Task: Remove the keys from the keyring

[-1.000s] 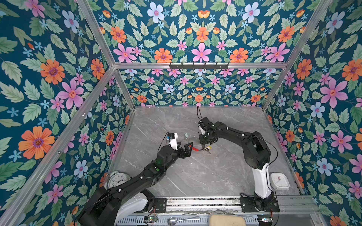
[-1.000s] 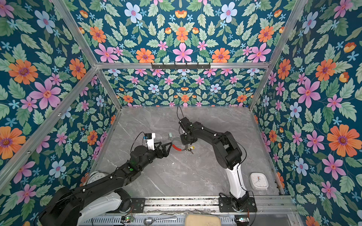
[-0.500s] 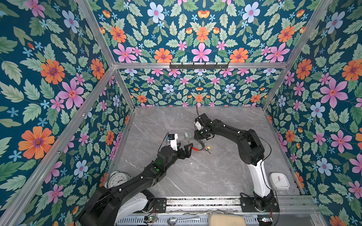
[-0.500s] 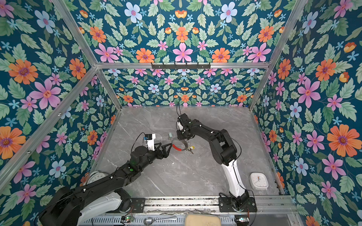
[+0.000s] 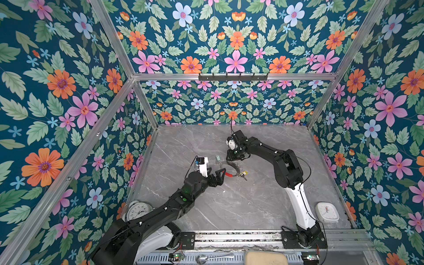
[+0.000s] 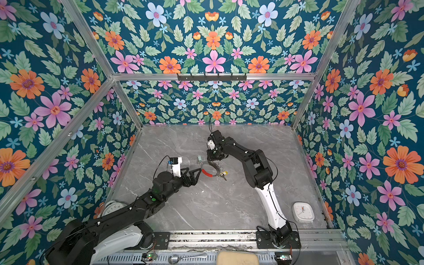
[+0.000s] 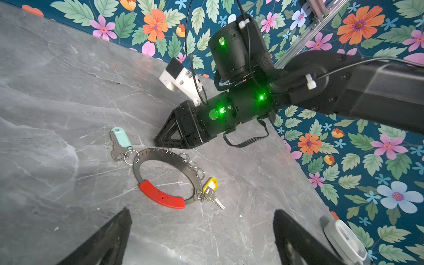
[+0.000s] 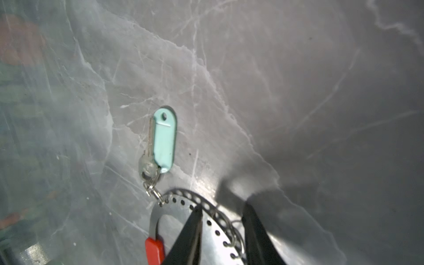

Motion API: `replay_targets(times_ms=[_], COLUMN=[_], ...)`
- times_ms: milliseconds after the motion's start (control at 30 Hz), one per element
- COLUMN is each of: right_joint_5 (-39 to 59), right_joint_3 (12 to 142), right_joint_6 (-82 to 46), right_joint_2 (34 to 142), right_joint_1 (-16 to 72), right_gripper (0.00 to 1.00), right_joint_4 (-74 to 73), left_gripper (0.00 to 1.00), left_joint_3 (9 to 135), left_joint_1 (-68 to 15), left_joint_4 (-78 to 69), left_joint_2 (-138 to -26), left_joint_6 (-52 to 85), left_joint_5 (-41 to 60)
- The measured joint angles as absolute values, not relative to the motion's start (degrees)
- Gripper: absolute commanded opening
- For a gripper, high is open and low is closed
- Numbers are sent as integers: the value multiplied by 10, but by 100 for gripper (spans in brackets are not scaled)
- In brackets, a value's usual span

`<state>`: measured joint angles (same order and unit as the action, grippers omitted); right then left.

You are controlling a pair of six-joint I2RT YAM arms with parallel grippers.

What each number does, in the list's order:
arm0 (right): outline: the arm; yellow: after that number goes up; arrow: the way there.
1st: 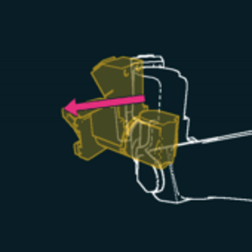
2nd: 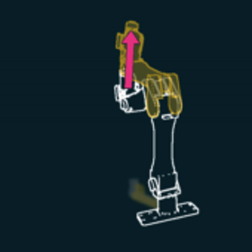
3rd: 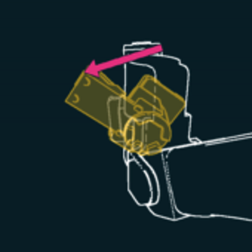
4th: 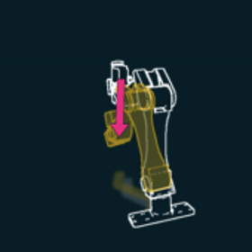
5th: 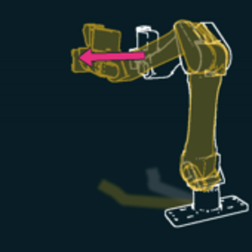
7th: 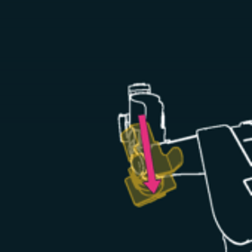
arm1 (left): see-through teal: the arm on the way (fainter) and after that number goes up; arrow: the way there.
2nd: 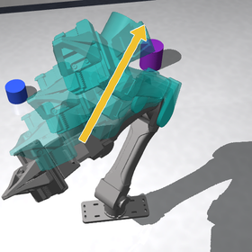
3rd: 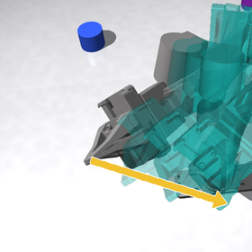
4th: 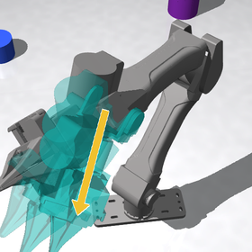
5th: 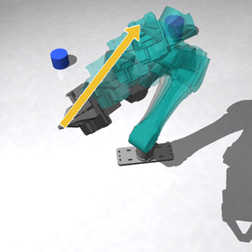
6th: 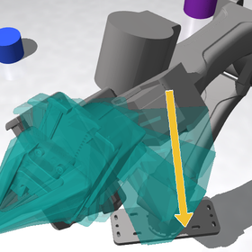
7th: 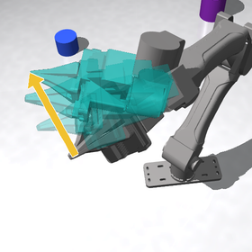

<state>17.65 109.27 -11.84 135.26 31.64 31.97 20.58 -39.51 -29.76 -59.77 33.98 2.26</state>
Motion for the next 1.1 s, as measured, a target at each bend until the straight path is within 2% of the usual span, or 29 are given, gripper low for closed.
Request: replay_targets(times_ms=[300,533,1100], right_joint_5=[210,216,218], right_joint_3=[1053,1007,805], right_joint_6=[-130,-136,-193], right_joint_2=[1336,1294,1061], right_joint_1=[316,317,339], right_gripper=[0,0,0], right_joint_4=[302,285,190], left_gripper=[99,99,100], left_joint_3=[204,204,180], left_joint_1=[-395,-395,-390], left_joint_4=[-297,-298,-328], left_joint_2=[-598,-601,-652], left_joint_6=[340,340,345], left_joint_5=[17,15,15])
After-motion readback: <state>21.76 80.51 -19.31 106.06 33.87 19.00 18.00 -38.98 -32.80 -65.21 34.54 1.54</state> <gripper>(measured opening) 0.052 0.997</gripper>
